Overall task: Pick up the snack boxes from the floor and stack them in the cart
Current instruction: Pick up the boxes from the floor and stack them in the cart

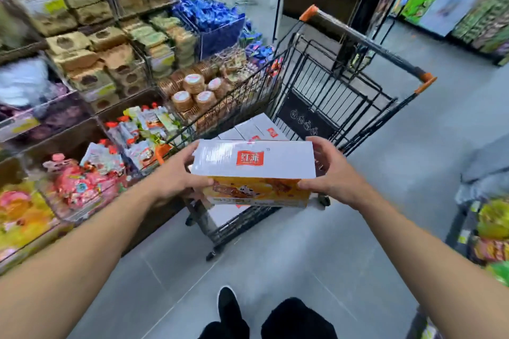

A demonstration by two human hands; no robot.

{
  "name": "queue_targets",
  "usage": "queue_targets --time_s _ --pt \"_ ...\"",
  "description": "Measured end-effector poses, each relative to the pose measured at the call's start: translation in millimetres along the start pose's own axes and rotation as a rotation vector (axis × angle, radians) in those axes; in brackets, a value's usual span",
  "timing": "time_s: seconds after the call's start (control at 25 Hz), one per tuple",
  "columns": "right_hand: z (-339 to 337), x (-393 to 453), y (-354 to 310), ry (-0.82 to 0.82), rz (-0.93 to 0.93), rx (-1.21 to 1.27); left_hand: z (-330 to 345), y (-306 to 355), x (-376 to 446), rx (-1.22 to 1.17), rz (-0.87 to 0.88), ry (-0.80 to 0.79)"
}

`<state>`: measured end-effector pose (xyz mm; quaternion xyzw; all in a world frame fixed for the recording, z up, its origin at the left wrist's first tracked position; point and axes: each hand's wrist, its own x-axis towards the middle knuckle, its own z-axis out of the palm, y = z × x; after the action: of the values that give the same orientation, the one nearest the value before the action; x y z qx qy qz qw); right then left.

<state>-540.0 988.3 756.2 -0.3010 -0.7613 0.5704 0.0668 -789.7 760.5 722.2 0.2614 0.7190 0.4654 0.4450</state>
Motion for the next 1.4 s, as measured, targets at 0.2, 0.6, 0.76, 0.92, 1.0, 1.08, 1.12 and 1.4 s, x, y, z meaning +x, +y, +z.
queue_targets --time_s 0.2,0.6,0.76,0.92,1.0,1.08,1.12,1.4 --pt "-41.2 96.4 11.0 0.017 -0.029 -0.388 3.3 44.5 110.8 -0.05 -0.003 -0.049" --pt "-88.4 281.2 112.4 -0.158 0.104 -0.771 35.2 75.7 373.4 0.458 -0.122 0.028" --pt "-83.9 320.9 139.0 -0.109 0.164 -0.752 49.6 80.0 447.3 0.608 -0.102 0.088" --pt "-67.0 352.6 151.6 -0.008 0.289 -0.704 57.3 64.2 492.1 0.542 -0.121 0.195" --pt "-60.1 367.5 159.7 0.014 0.308 -0.698 60.9 53.7 508.4 0.506 -0.13 0.233" --pt "-59.1 377.3 164.8 0.006 0.326 -0.682 63.2 42.9 517.6 0.497 -0.135 0.24" --pt "-58.8 380.0 168.6 -0.017 0.346 -0.68 63.8 35.4 520.0 0.504 -0.157 0.238" --pt "-62.0 378.9 161.8 -0.086 0.356 -0.687 64.2 23.1 511.4 0.504 -0.196 0.231"
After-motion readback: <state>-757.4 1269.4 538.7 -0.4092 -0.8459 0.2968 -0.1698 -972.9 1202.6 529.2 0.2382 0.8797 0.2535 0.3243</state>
